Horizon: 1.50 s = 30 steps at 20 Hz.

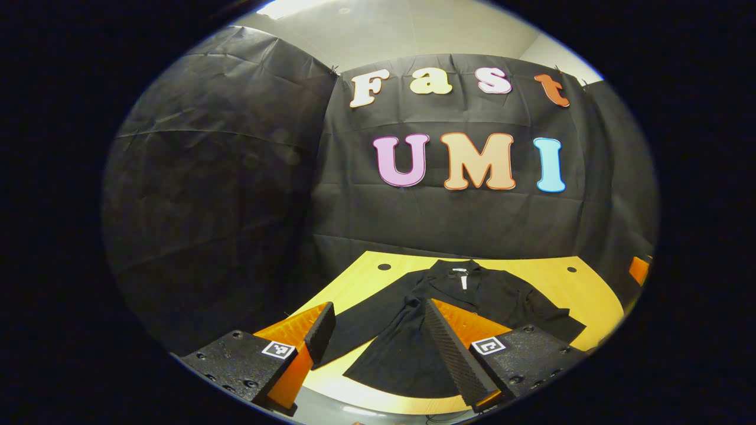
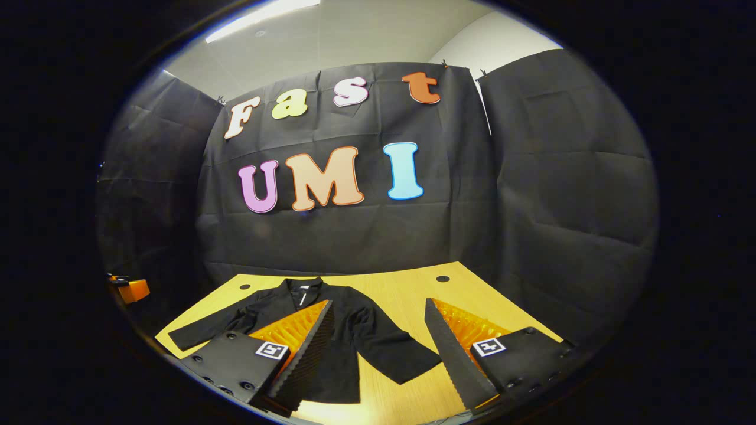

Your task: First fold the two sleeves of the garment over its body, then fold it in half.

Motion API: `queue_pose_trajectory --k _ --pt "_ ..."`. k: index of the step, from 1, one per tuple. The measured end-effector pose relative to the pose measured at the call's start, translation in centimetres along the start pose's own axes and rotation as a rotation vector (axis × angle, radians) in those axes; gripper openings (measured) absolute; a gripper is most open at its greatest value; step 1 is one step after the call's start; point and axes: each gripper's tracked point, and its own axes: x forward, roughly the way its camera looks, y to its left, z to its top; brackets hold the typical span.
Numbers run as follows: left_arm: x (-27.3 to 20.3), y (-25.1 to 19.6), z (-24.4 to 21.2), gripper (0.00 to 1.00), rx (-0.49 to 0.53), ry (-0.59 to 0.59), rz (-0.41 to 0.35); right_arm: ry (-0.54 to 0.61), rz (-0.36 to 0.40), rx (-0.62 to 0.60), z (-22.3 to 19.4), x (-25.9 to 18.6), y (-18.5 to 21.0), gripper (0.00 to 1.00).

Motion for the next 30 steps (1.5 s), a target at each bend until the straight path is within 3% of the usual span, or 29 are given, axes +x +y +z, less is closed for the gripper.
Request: queue_pose_trajectory --k 8,13,14,17,18,21,22,24,30 --pt "-0.1 -0.1 -1.2 0.93 -0.009 0.028 0.016 0.083 -0.039 -0.056 -4.3 5.9 -4.0 0.97" --pt "-0.1 -0.5 -2.3 0.93 -0.008 0.062 0.025 0.227 -0.037 -0.095 -10.5 10.4 -5.9 0.94" --pt "0.0 -0.6 -2.4 0.93 -0.004 0.066 0.03 0.262 -0.031 -0.103 -12.1 11.2 -6.2 0.97" --pt "-0.1 -0.6 -2.4 0.93 0.01 0.067 0.043 0.376 -0.027 -0.071 -15.9 13.0 -7.2 0.94" --pt "-0.1 -0.4 -2.3 0.93 0.016 0.066 0.05 0.4 -0.031 -0.057 -16.6 13.5 -7.4 0.98" --pt "-0.2 0.2 -2.5 0.93 0.025 0.072 0.073 0.455 -0.046 -0.048 -18.6 14.6 -8.0 0.94" --pt "-0.2 0.3 -2.6 0.93 0.025 0.079 0.079 0.466 -0.045 -0.05 -19.1 14.7 -8.1 0.98" --pt "-0.4 0.4 -3.0 0.93 0.019 0.093 0.088 0.495 -0.041 -0.062 -20.2 15.0 -8.0 0.94" --pt "-0.3 0.3 -2.8 0.93 0.025 0.085 0.096 0.563 -0.02 -0.127 -23.0 15.4 -8.0 0.98"
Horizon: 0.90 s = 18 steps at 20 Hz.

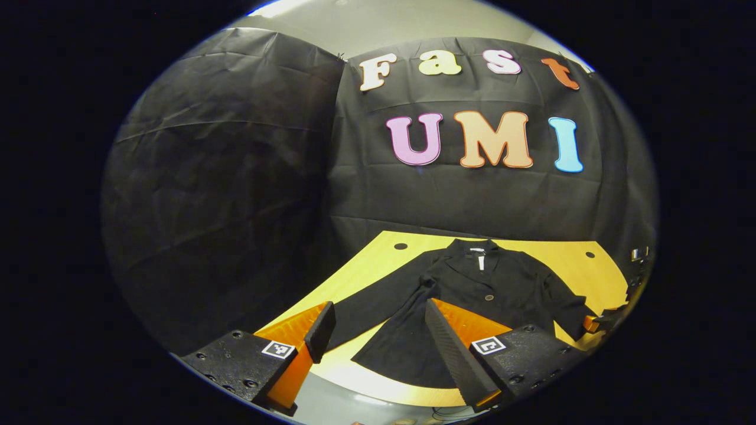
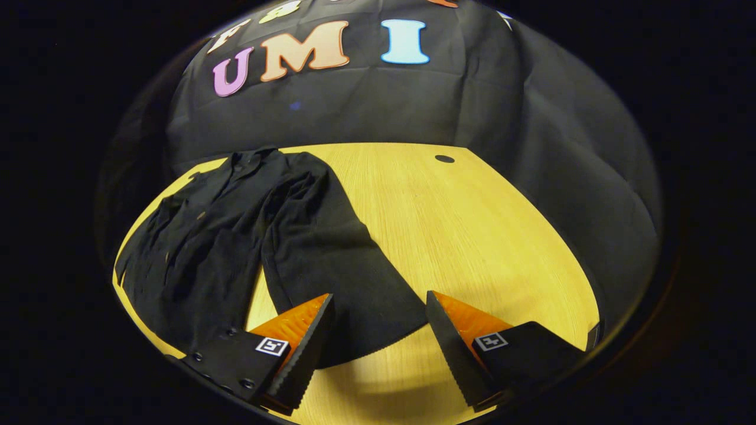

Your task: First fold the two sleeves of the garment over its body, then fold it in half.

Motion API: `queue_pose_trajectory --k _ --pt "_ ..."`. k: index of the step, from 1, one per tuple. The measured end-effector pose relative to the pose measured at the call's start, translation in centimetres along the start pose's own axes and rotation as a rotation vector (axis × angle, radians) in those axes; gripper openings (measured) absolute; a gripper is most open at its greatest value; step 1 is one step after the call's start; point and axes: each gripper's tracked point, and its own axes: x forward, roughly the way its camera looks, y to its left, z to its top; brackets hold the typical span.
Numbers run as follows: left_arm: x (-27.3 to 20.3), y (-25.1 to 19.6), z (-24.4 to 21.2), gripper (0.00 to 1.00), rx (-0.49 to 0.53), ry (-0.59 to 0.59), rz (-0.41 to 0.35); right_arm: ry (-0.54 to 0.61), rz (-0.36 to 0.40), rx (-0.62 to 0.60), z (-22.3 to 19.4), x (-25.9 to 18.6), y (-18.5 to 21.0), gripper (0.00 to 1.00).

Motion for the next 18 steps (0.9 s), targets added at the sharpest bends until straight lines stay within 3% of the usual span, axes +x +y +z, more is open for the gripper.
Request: queue_pose_trajectory --k 3,4,9,11,16,18 --pt "0.1 -0.4 0.6 0.93 0.015 -0.017 0.001 0.038 0.007 -0.013 -1.1 0.4 0.2 0.98" --pt "0.1 -0.5 0.7 0.93 0.02 -0.019 0.0 0.033 0.011 -0.002 -0.9 0.4 0.2 0.95" --pt "0.5 -1.3 0.1 0.93 0.027 -0.006 -0.015 0.009 0.031 0.024 -1.1 0.6 0.4 0.98" --pt "0.4 -1.7 0.0 0.93 0.016 -0.005 -0.027 0.008 0.034 0.023 -1.2 0.7 0.6 0.94" --pt "0.4 -2.3 -0.5 0.92 -0.006 0.007 -0.046 0.015 0.065 -0.005 -1.4 0.6 1.1 0.43" --pt "0.4 -2.3 -0.6 0.92 -0.001 0.009 -0.042 0.019 0.066 -0.018 -1.5 0.7 1.4 0.17"
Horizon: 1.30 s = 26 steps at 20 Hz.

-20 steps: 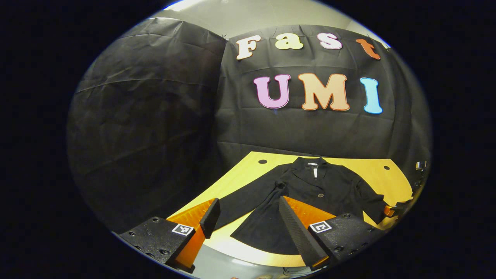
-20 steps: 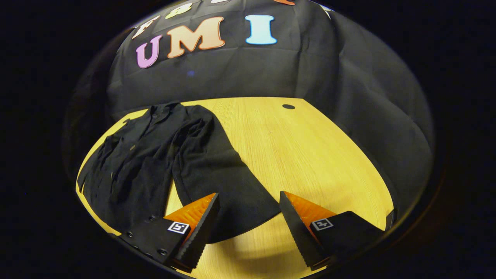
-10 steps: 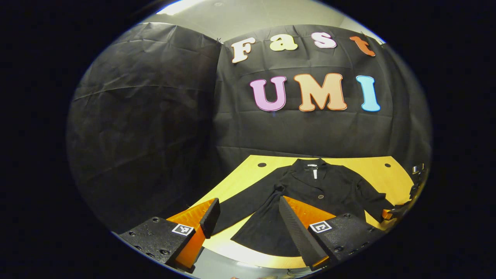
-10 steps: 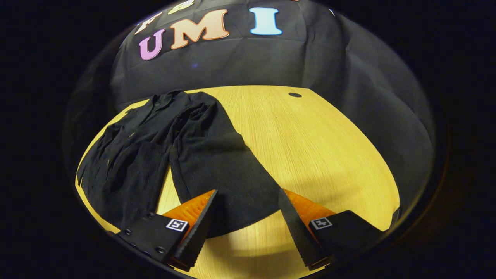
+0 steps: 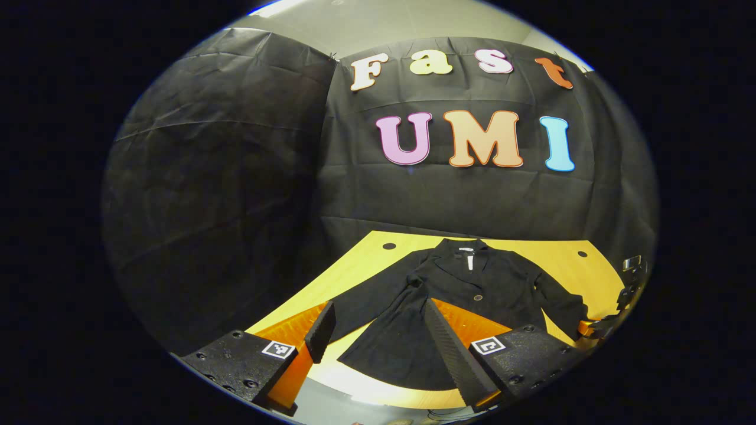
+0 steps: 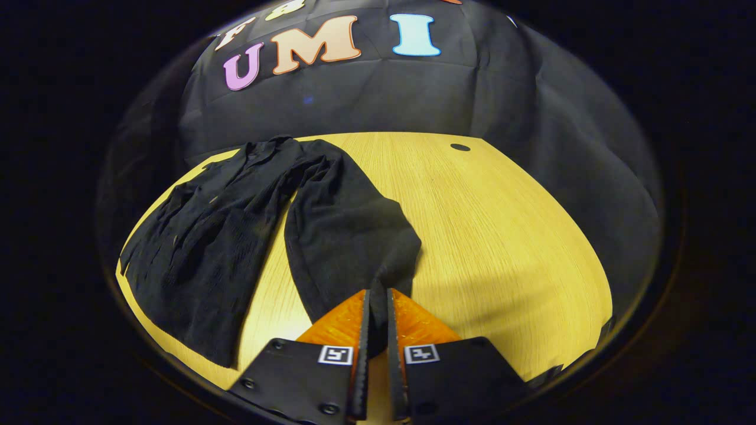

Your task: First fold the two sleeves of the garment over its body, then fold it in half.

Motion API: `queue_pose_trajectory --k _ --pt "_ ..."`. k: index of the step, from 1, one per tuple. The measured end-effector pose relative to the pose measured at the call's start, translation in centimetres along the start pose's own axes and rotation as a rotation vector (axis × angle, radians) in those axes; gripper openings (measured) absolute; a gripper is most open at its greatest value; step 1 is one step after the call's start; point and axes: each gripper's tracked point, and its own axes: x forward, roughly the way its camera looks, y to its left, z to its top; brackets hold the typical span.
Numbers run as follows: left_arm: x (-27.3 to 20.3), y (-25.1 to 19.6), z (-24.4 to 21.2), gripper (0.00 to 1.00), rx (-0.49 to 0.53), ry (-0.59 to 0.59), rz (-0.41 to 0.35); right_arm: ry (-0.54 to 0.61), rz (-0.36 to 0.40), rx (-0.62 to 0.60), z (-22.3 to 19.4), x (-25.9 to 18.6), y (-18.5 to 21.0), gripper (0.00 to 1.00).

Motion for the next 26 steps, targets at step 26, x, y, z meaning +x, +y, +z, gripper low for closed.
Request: queue_pose_trajectory --k 26 --pt "7.1 0.8 1.7 0.92 0.007 -0.023 -0.163 -0.188 -0.094 0.062 14.7 -5.2 6.8 0.02"
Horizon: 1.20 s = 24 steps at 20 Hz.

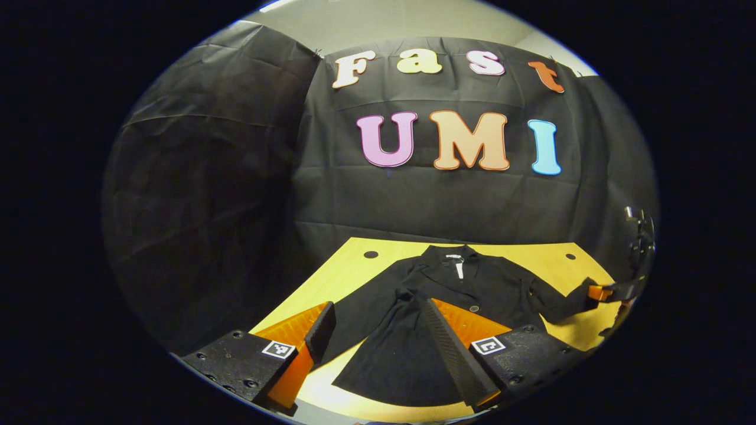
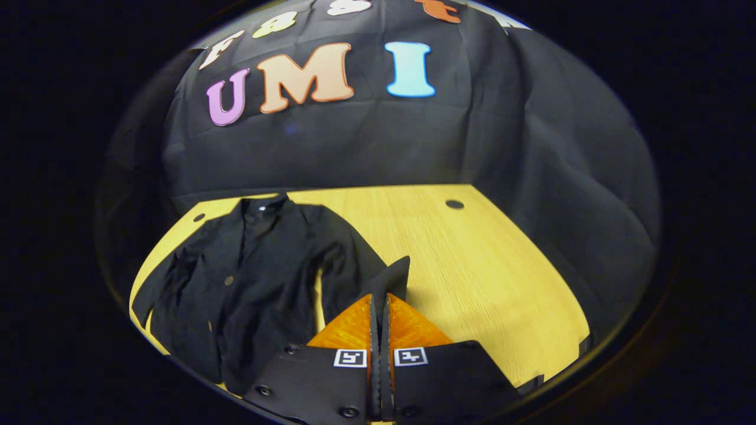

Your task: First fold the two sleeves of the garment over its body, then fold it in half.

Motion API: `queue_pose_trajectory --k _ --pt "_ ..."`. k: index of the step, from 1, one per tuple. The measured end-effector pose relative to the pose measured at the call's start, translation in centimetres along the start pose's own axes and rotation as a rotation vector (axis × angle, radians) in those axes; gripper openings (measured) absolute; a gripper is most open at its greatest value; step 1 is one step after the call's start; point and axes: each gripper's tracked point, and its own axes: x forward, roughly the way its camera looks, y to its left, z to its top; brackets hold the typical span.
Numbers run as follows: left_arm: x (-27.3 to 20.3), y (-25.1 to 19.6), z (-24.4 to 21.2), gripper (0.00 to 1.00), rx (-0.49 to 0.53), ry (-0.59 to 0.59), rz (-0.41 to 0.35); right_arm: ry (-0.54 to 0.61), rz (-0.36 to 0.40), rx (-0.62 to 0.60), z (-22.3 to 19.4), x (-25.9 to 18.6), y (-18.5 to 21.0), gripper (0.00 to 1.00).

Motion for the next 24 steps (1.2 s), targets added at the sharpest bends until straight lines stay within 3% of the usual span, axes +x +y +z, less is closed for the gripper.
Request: queue_pose_trajectory --k 6,14,18,24 --pt "2.5 2.2 0.9 0.93 0.02 -0.019 -0.047 -0.115 0.119 -0.084 7.6 -0.5 11.3 0.02" --pt "3.8 5.3 -0.8 0.93 -0.014 0.024 -0.063 -0.168 0.306 -0.246 11.2 0.1 27.3 0.02" --pt "4.2 6.9 -1.8 0.93 -0.02 0.057 -0.07 -0.162 0.393 -0.362 10.6 1.1 34.9 0.02" --pt "4.8 8.8 -3.0 0.93 -0.033 0.093 -0.062 -0.077 0.478 -0.642 3.2 1.0 41.8 0.02"
